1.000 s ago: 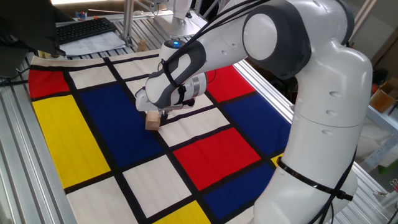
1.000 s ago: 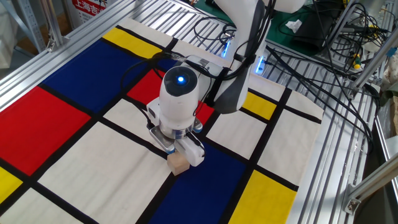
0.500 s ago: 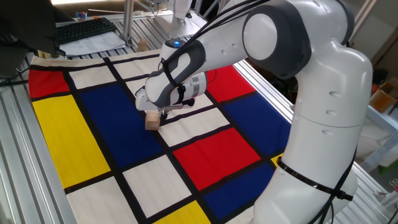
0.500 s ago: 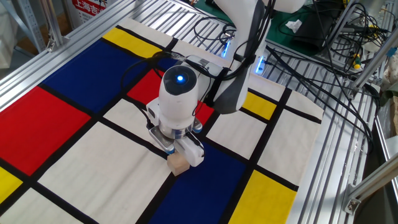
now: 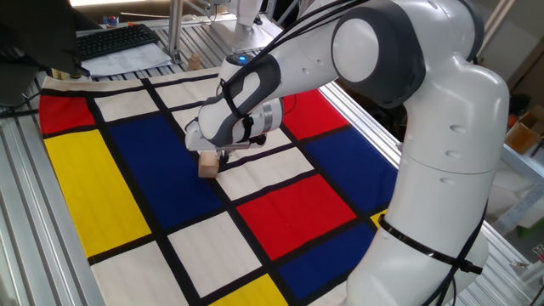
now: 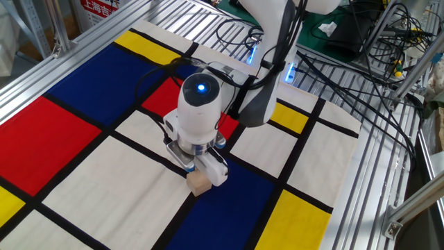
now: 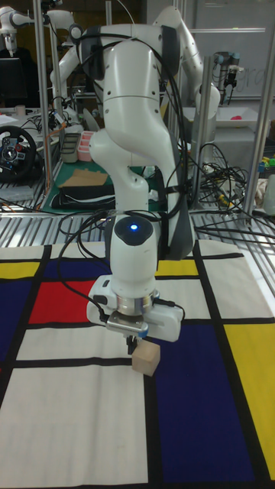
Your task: Approach and touch the side of the small block
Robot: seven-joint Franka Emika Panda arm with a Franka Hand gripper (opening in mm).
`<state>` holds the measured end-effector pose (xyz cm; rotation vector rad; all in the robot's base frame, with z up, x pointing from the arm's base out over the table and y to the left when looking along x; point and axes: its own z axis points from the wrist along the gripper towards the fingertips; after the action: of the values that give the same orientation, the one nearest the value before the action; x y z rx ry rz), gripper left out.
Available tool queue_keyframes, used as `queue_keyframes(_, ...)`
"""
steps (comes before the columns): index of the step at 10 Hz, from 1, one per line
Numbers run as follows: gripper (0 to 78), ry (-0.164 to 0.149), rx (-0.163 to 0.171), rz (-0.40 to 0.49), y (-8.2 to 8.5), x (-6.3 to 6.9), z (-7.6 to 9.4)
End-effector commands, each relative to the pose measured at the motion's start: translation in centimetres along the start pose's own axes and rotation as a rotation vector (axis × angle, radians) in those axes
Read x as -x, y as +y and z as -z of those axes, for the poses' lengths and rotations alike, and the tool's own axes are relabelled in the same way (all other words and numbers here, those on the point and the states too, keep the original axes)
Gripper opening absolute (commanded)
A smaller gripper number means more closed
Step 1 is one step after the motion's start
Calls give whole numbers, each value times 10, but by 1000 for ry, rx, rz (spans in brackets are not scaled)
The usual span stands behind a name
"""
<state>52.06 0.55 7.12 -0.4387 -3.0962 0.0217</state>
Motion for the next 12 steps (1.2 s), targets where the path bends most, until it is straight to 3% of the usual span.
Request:
queue_keyframes(1,0,-9,-16,5,0,1,1)
queue_keyframes(6,0,-4,13,-7,0,1,1)
queue_keyframes(9,0,-5,10,-6,0,1,1)
queue_keyframes(10,0,-13,-13,7,0,1,1)
queue_keyframes(12,0,-12,0,5,0,1,1)
